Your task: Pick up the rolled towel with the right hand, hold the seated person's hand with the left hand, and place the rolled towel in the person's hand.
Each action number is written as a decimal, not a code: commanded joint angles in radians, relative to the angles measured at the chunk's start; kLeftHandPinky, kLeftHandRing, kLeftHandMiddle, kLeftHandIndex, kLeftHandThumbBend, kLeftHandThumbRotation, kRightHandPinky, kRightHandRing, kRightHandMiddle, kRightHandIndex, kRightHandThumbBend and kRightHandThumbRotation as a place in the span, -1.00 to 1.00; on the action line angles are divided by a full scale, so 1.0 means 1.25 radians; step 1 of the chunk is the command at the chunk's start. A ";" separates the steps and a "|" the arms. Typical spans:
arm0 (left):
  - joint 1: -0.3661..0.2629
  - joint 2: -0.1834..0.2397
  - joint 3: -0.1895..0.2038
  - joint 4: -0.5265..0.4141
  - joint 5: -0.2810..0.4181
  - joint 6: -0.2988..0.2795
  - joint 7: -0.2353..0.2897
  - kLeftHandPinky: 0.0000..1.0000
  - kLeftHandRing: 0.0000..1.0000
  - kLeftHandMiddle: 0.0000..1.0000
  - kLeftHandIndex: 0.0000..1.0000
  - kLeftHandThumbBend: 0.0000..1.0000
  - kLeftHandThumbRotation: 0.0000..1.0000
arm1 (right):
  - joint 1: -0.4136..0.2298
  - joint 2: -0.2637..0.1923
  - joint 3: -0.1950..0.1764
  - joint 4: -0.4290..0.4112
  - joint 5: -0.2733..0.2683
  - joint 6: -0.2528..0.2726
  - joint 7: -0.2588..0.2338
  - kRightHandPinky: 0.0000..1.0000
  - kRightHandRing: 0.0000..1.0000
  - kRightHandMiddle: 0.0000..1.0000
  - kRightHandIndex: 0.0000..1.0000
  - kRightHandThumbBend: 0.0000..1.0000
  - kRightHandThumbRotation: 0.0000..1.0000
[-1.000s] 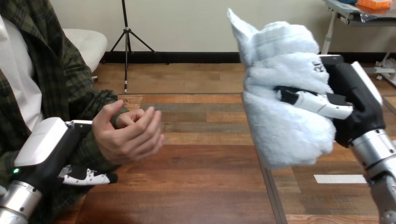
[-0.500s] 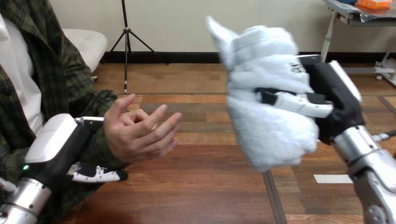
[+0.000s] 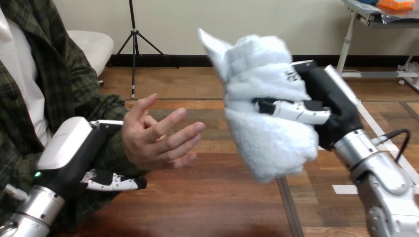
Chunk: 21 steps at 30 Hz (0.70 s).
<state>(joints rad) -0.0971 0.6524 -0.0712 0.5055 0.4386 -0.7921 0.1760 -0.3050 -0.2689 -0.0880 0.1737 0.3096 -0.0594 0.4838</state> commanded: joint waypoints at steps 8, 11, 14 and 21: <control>-0.001 -0.046 0.006 -0.098 -0.020 0.020 -0.027 -0.31 -0.23 -0.14 -0.13 0.87 -1.00 | -0.123 0.048 0.040 0.191 -0.079 -0.142 0.019 -0.96 -0.88 -0.79 -0.76 0.13 -1.00; 0.001 -0.052 0.008 -0.103 -0.021 0.022 -0.031 -0.32 -0.24 -0.14 -0.14 0.87 -1.00 | -0.133 0.058 0.052 0.218 -0.102 -0.159 0.015 -0.95 -0.86 -0.77 -0.75 0.20 -1.00; 0.004 -0.058 0.011 -0.112 -0.019 0.027 -0.035 -0.32 -0.24 -0.14 -0.14 0.88 -1.00 | -0.141 0.066 0.062 0.240 -0.124 -0.176 0.010 -0.94 -0.85 -0.76 -0.74 0.23 -1.00; 0.010 -0.068 0.014 -0.131 -0.013 0.038 -0.039 -0.32 -0.24 -0.15 -0.15 0.89 -1.00 | -0.154 0.089 0.085 0.276 -0.163 -0.207 -0.001 -0.93 -0.83 -0.74 -0.72 0.32 -1.00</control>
<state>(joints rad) -0.0763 0.5965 -0.0602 0.4092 0.4384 -0.7456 0.1286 -0.3772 -0.1935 -0.0011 0.5058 0.1231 -0.2532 0.4996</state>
